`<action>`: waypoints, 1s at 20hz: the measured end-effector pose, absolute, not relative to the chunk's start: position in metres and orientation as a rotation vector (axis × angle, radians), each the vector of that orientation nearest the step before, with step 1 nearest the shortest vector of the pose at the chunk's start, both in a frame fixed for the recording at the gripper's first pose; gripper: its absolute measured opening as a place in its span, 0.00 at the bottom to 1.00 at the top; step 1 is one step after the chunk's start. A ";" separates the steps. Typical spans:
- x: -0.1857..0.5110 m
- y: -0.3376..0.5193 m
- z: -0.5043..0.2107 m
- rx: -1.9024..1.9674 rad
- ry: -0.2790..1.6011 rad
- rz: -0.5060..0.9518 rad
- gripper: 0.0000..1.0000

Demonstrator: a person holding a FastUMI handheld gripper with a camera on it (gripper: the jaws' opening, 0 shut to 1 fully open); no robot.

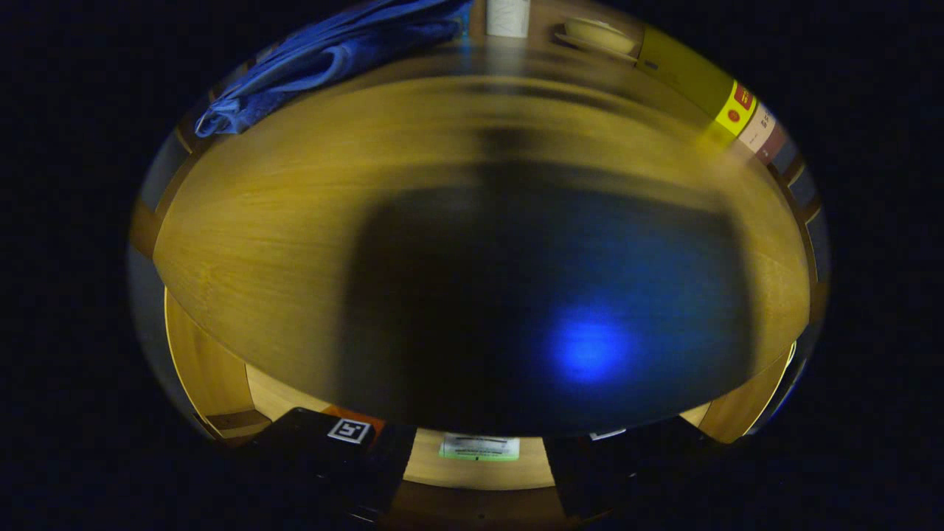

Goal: Pull open the drawer, take out the items inside it, and place them on the countertop above the cabinet.

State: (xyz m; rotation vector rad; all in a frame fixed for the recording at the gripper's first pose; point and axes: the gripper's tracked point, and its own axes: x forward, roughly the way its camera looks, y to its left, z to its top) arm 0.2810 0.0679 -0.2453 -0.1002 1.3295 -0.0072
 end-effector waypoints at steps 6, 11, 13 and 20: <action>0.310 0.090 -0.184 -0.051 1.336 0.002 0.44; 0.329 0.130 -0.086 0.010 1.254 0.116 0.44; 0.338 0.144 -0.043 0.021 1.211 0.158 0.44; 0.360 0.136 0.063 -0.007 0.948 0.189 0.44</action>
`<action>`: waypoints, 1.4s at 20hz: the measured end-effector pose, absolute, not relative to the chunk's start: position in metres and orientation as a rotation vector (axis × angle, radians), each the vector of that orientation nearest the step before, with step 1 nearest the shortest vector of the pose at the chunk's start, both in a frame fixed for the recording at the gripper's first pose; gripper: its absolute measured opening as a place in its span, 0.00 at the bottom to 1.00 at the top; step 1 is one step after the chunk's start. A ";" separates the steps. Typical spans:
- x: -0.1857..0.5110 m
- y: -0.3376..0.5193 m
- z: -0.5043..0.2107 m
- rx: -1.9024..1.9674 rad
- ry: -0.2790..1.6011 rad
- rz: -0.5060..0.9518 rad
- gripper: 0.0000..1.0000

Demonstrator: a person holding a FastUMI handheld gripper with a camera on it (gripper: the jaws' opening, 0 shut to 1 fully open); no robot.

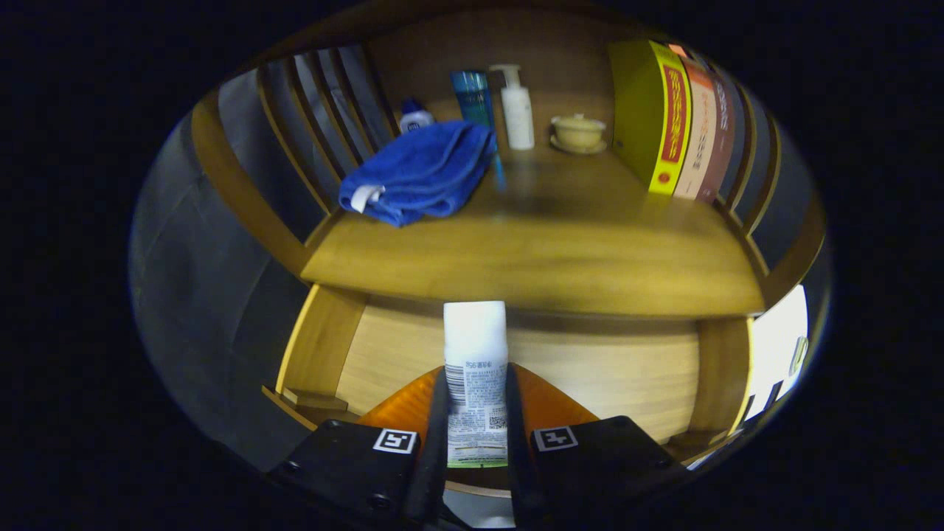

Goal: Pull open the drawer, take out the items inside it, and place them on the countertop above the cabinet.

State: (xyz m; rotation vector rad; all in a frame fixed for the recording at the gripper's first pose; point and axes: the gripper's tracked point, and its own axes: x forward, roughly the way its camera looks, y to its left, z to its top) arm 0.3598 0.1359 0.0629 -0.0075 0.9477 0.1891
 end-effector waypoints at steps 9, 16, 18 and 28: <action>0.442 0.133 0.077 -0.084 0.750 0.154 0.44; 0.479 0.147 0.108 -0.003 0.764 0.154 0.44; 0.497 0.149 0.102 -0.010 0.781 0.140 0.43; 0.538 0.115 0.047 -0.031 0.904 -0.008 0.44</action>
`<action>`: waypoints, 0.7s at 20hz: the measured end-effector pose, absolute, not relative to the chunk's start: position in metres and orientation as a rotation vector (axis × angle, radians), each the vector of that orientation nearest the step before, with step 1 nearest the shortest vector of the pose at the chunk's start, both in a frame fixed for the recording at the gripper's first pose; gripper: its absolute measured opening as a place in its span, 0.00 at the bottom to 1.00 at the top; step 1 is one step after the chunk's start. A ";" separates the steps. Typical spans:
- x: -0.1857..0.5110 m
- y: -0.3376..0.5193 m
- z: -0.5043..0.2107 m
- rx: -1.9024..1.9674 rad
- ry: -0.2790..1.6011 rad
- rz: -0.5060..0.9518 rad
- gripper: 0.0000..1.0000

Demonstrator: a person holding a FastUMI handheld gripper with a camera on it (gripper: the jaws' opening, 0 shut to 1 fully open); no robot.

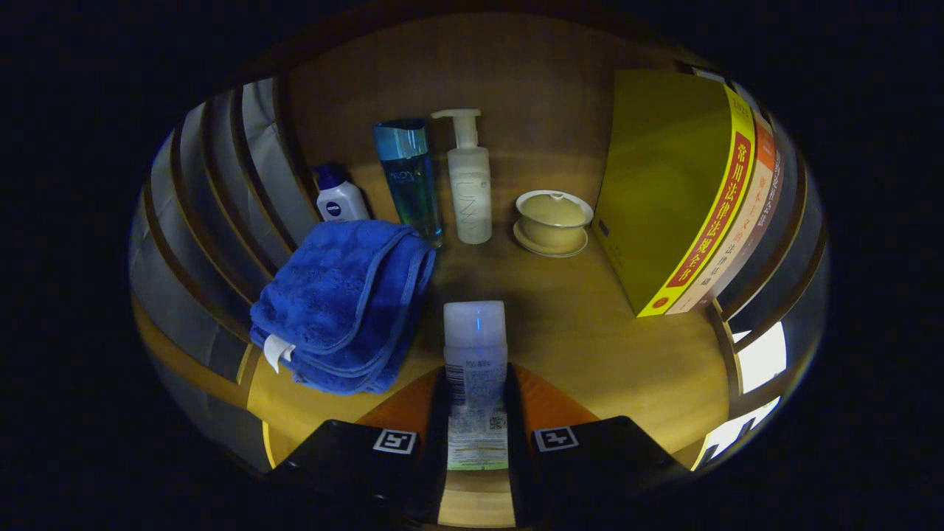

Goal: Pull open the drawer, take out the items inside it, and place them on the countertop above the cabinet.

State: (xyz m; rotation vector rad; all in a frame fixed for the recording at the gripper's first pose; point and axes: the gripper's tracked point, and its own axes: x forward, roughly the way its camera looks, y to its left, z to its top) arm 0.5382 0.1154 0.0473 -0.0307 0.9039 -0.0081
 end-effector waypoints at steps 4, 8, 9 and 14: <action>0.541 0.112 0.027 -0.020 0.930 -0.040 0.46; 0.544 0.112 0.022 -0.006 0.922 -0.045 0.46; 0.544 0.112 0.022 -0.004 0.917 -0.044 0.47; 0.545 0.114 0.021 -0.004 0.900 -0.028 0.56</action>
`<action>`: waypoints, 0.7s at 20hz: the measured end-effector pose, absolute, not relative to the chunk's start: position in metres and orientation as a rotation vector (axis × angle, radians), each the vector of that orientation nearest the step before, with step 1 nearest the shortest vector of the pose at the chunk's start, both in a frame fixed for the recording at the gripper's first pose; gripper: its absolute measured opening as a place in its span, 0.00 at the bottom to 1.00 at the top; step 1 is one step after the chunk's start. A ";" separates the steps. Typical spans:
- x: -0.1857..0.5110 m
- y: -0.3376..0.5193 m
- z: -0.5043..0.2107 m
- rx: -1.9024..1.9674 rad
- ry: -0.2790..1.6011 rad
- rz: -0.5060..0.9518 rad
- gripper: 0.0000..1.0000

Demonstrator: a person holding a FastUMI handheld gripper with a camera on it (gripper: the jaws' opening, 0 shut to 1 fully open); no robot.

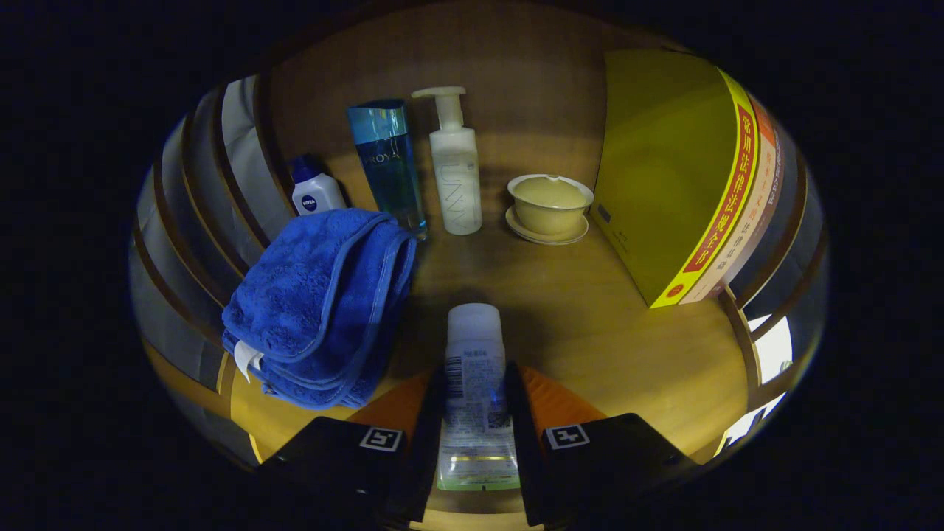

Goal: Pull open the drawer, take out the items inside it, and place them on the countertop above the cabinet.

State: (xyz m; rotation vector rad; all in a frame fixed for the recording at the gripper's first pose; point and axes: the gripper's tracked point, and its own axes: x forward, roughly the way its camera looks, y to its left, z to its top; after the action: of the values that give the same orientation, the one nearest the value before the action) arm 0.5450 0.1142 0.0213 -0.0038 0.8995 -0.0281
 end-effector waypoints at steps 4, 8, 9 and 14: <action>0.538 0.118 0.024 0.023 0.906 -0.016 0.78; 0.528 0.115 0.038 0.058 0.868 -0.029 1.00; 0.524 0.113 0.047 0.063 0.840 -0.029 0.99; 0.495 0.114 0.105 0.054 0.697 0.014 1.00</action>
State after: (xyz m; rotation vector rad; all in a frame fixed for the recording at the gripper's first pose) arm 0.4949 0.1137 0.1054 0.0541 0.6974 0.0140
